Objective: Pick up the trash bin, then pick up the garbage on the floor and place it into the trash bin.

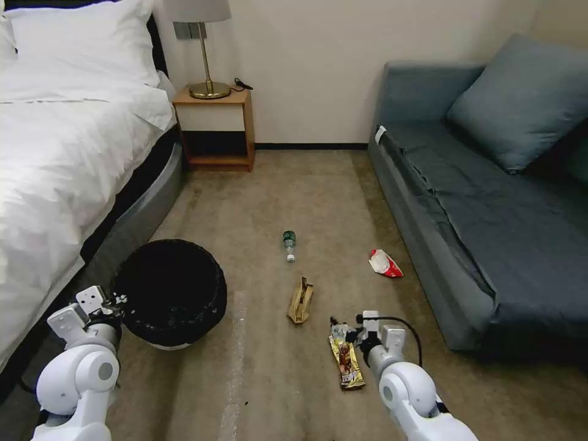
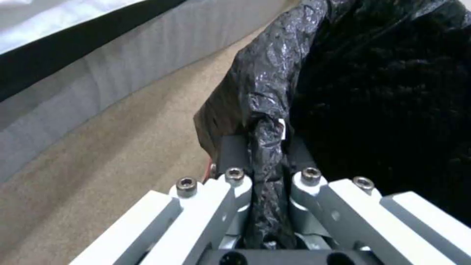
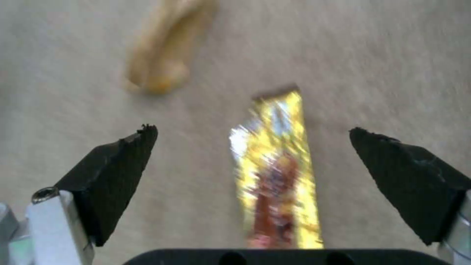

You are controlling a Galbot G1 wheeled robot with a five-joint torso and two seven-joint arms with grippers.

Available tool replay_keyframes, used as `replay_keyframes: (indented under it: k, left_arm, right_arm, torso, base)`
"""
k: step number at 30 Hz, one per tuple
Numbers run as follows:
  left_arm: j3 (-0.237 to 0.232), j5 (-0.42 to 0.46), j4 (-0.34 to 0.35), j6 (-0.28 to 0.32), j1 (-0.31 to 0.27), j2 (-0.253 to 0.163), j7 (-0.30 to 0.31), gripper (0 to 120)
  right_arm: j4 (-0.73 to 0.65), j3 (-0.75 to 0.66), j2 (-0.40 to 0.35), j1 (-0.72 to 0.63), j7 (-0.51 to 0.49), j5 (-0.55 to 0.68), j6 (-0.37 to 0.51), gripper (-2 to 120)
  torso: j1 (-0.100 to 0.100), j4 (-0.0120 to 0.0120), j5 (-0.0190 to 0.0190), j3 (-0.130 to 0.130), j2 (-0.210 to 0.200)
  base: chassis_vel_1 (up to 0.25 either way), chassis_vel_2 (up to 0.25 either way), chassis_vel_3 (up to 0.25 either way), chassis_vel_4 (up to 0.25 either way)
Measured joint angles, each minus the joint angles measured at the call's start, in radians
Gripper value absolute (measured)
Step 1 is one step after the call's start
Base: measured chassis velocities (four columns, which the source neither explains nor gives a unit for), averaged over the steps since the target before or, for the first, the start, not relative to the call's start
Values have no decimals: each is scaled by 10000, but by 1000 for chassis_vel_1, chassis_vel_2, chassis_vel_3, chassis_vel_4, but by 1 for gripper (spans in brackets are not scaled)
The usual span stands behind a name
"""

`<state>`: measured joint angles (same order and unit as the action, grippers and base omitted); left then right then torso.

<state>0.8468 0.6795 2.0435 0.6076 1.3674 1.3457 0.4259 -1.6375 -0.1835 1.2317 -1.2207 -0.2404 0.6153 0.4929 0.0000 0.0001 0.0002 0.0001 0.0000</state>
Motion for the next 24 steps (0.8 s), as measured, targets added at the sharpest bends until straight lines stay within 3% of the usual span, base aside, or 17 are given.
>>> replay_keyframes:
  k: [5,8,24]
  left_arm:
    - [95,-32,-6,-50,99,62,-25,4]
    - [135,-52,-25,-64,138,65,-32,4]
    - [275,-51,-191,-119,120,-56,-72,4]
  right_arm:
    - [2026,674,-468,886,52,-64,-400,100]
    - [2513,757,-484,1024,237,-160,-637,100]
    - [3189,1099,-60,922,511,-575,-1049,95]
  torso:
    - [0,-1,0,0,0]
    - [0,-1,-3,0,0]
    - [0,-1,-3,0,0]
  base:
    - [0,0,0,0]
    - [0,0,0,0]
    - [0,0,0,0]
